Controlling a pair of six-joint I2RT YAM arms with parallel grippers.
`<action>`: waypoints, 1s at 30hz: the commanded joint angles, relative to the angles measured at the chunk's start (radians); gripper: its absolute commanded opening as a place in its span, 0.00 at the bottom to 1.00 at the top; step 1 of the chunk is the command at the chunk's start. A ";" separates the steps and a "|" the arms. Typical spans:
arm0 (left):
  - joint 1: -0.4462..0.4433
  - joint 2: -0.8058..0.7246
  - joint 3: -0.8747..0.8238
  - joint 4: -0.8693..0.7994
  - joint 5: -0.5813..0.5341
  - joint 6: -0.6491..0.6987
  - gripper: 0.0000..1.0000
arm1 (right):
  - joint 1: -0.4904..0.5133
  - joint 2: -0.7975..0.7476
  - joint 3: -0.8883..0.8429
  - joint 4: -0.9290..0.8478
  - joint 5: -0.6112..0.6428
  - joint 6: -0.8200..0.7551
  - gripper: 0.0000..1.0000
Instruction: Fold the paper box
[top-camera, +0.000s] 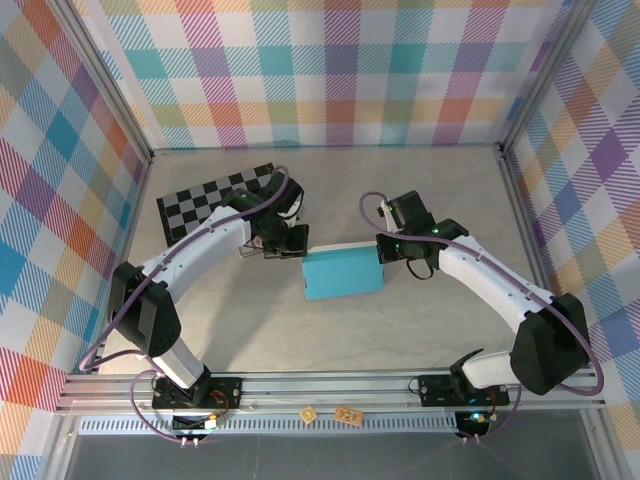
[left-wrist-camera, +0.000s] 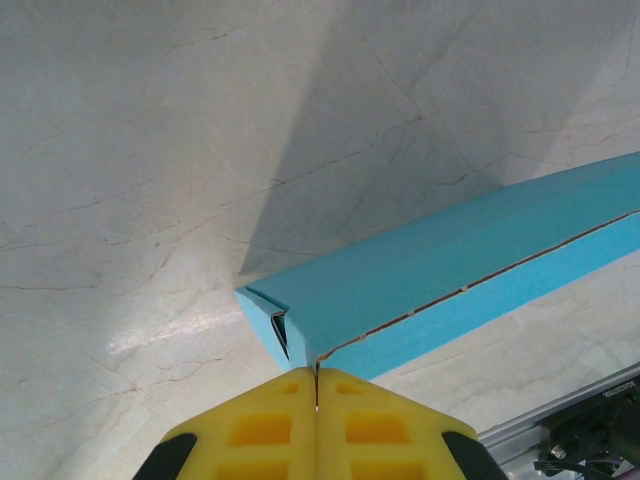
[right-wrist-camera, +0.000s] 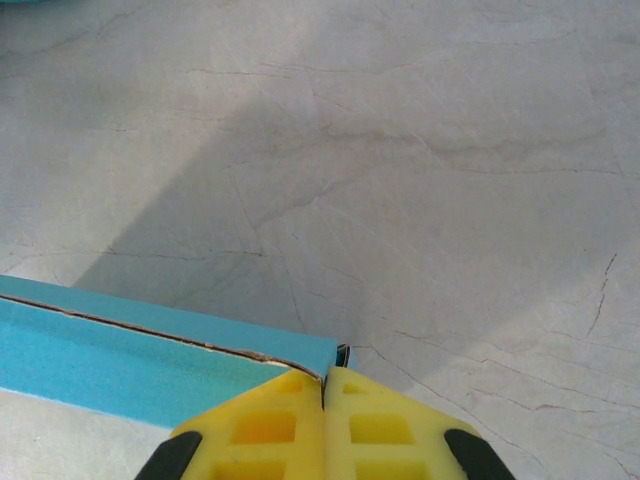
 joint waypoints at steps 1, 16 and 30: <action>0.001 -0.001 0.041 0.044 0.039 -0.001 0.00 | 0.013 -0.020 -0.019 0.045 -0.050 -0.005 0.00; 0.007 0.003 0.016 0.103 0.022 0.020 0.00 | 0.013 0.022 -0.027 0.175 -0.054 -0.037 0.00; -0.003 -0.080 -0.157 0.188 0.003 0.062 0.00 | 0.013 -0.042 -0.149 0.232 -0.052 -0.077 0.00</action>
